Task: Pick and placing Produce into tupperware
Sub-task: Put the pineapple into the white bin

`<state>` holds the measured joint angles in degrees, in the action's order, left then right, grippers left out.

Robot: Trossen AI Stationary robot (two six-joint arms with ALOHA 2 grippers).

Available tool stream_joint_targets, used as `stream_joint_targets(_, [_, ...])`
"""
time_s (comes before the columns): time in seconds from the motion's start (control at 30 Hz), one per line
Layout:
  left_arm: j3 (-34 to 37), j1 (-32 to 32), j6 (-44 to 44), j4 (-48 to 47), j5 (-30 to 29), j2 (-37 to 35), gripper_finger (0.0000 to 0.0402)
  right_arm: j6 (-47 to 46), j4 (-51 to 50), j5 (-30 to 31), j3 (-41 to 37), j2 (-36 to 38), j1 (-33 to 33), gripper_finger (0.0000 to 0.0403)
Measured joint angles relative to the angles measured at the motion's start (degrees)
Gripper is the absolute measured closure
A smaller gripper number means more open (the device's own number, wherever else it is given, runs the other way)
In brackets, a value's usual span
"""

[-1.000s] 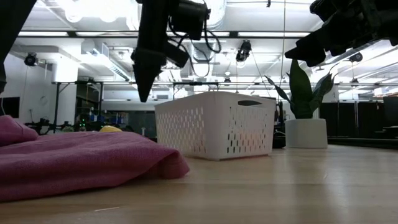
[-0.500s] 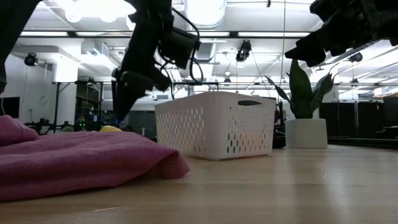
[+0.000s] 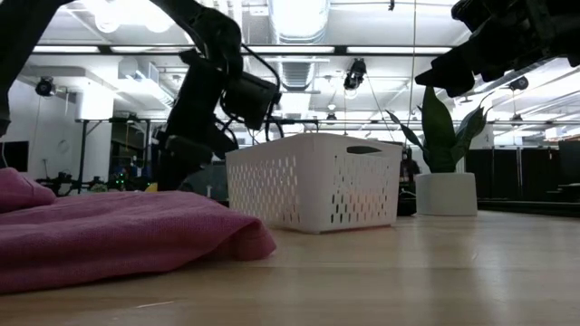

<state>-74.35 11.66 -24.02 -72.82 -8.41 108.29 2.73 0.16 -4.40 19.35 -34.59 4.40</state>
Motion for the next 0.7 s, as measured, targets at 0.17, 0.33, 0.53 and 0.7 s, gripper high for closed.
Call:
stream_joint_targets(0.17, [2.0, 0.7, 1.9, 4.0, 2.0, 0.0, 0.0033, 0.3, 0.0, 0.0, 0.0, 0.0, 0.0, 0.0164])
stream_joint_targets(0.33, [3.8, 1.4, 2.4, 4.9, 2.2, 0.2, 0.0033, 0.3, 0.0, 0.0, 0.0, 0.0, 0.0, 0.0159])
stream_joint_targets(0.53, [4.3, 1.5, 3.9, 7.0, 2.2, 0.3, 0.0037, 0.3, 0.0, 0.0, 0.0, 0.0, 0.0, 0.0163])
stream_joint_targets(0.7, [4.3, 1.5, 5.8, 8.4, 2.3, 0.3, 0.0066, 0.3, 0.0, 0.0, 0.0, 0.0, 0.0, 0.0164])
